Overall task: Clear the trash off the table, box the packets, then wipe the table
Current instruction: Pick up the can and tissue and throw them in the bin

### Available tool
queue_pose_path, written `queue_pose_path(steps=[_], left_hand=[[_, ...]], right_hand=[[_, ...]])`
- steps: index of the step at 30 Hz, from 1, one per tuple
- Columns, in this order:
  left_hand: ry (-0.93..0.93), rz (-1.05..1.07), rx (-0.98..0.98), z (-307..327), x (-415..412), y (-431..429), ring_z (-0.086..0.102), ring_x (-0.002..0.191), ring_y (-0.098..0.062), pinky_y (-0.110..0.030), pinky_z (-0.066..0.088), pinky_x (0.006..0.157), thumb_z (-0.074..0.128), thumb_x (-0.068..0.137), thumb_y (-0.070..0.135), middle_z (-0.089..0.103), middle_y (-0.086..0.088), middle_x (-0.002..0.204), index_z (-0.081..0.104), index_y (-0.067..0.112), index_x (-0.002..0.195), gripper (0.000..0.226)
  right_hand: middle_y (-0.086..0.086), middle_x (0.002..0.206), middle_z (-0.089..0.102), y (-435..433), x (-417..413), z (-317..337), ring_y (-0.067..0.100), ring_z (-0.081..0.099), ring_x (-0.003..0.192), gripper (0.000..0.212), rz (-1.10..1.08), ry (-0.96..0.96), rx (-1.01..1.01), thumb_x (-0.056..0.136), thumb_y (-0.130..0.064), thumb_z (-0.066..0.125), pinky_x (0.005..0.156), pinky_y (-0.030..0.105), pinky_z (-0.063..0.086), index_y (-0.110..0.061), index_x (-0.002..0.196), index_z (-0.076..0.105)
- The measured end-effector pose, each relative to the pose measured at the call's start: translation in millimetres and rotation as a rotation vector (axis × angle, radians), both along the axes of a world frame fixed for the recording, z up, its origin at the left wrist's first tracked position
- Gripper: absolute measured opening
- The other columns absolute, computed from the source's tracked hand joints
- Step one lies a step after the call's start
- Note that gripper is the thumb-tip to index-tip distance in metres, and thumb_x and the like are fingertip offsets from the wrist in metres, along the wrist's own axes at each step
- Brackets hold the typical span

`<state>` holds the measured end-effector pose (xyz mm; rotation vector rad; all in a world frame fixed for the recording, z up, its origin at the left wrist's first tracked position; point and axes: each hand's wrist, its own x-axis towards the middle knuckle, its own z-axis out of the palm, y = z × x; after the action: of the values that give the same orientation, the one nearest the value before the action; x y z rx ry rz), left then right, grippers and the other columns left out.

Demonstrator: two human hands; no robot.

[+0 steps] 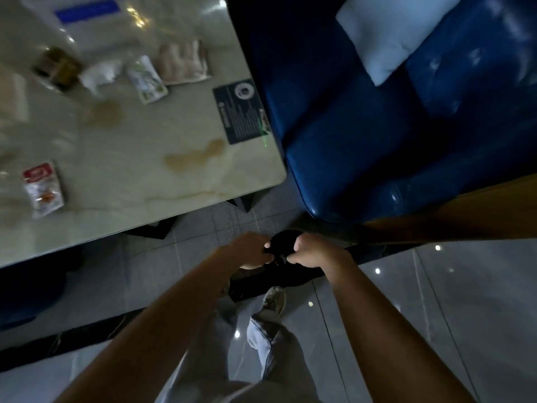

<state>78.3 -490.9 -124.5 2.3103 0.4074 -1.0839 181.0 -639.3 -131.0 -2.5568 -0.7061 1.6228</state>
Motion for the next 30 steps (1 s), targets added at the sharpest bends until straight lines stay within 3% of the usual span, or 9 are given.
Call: queue_pose_path(steps=[5, 12, 16, 18, 21, 24, 30], left_hand=[[-0.058, 0.123, -0.011, 47, -42, 41, 0.054, 0.123, -0.029, -0.039, 0.045, 0.102, 0.057, 0.093, 0.041, 0.057, -0.009, 0.136, 0.052, 0.019, 0.133, 0.046], [-0.130, 0.281, 0.087, 76, -118, 119, 0.060, 0.116, -0.023, -0.038, 0.048, 0.100, 0.058, 0.092, 0.046, 0.063, -0.004, 0.131, 0.053, 0.023, 0.132, 0.047], [-0.187, 0.430, 0.125, 92, -163, 176, 0.061, 0.114, -0.023, -0.038, 0.049, 0.097, 0.059, 0.091, 0.044, 0.066, -0.005, 0.124, 0.057, 0.021, 0.128, 0.043], [-0.206, 0.495, 0.154, 96, -186, 205, 0.061, 0.111, -0.025, -0.039, 0.051, 0.095, 0.061, 0.090, 0.045, 0.065, -0.007, 0.123, 0.057, 0.022, 0.127, 0.044], [-0.222, 0.594, 0.170, 100, -215, 242, 0.061, 0.109, -0.027, -0.042, 0.052, 0.094, 0.063, 0.088, 0.043, 0.062, -0.010, 0.125, 0.055, 0.023, 0.128, 0.045], [-0.234, 0.646, 0.185, 101, -237, 268, 0.058, 0.114, -0.028, -0.041, 0.050, 0.096, 0.062, 0.089, 0.040, 0.059, -0.012, 0.129, 0.053, 0.023, 0.131, 0.046], [-0.218, 0.627, 0.174, 92, -260, 293, 0.056, 0.116, -0.026, -0.038, 0.049, 0.097, 0.060, 0.092, 0.039, 0.057, -0.012, 0.131, 0.048, 0.022, 0.136, 0.049]], right_hand=[[-0.001, 0.051, 0.040, 47, -21, 53, 0.017, 0.043, 0.050, 0.047, 0.143, -0.062, 0.074, 0.087, -0.036, 0.065, 0.049, 0.028, 0.029, -0.017, 0.051, 0.040], [0.002, 0.057, 0.040, 113, -54, 94, 0.023, 0.045, 0.063, 0.046, 0.335, -0.091, 0.091, 0.094, -0.038, 0.059, 0.056, 0.035, 0.032, -0.015, 0.059, 0.041], [0.002, 0.057, 0.040, 156, -71, 105, 0.022, 0.044, 0.061, 0.044, 0.346, -0.112, 0.087, 0.094, -0.039, 0.059, 0.062, 0.036, 0.036, -0.013, 0.061, 0.045], [0.005, 0.060, 0.046, 178, -82, 112, 0.026, 0.050, 0.069, 0.041, 0.354, -0.144, 0.086, 0.093, -0.039, 0.059, 0.064, 0.037, 0.038, -0.011, 0.063, 0.051], [0.016, 0.088, 0.070, 208, -95, 117, 0.033, 0.064, 0.091, 0.036, 0.310, -0.171, 0.090, 0.091, -0.036, 0.059, 0.079, 0.038, 0.049, -0.003, 0.080, 0.066], [0.020, 0.099, 0.072, 231, -107, 114, 0.035, 0.065, 0.097, 0.036, 0.265, -0.215, 0.099, 0.088, -0.036, 0.060, 0.083, 0.037, 0.052, -0.001, 0.085, 0.068], [0.011, 0.095, 0.069, 258, -124, 102, 0.032, 0.064, 0.099, 0.021, 0.219, -0.270, 0.102, 0.083, -0.035, 0.059, 0.081, 0.033, 0.050, -0.015, 0.079, 0.065]])
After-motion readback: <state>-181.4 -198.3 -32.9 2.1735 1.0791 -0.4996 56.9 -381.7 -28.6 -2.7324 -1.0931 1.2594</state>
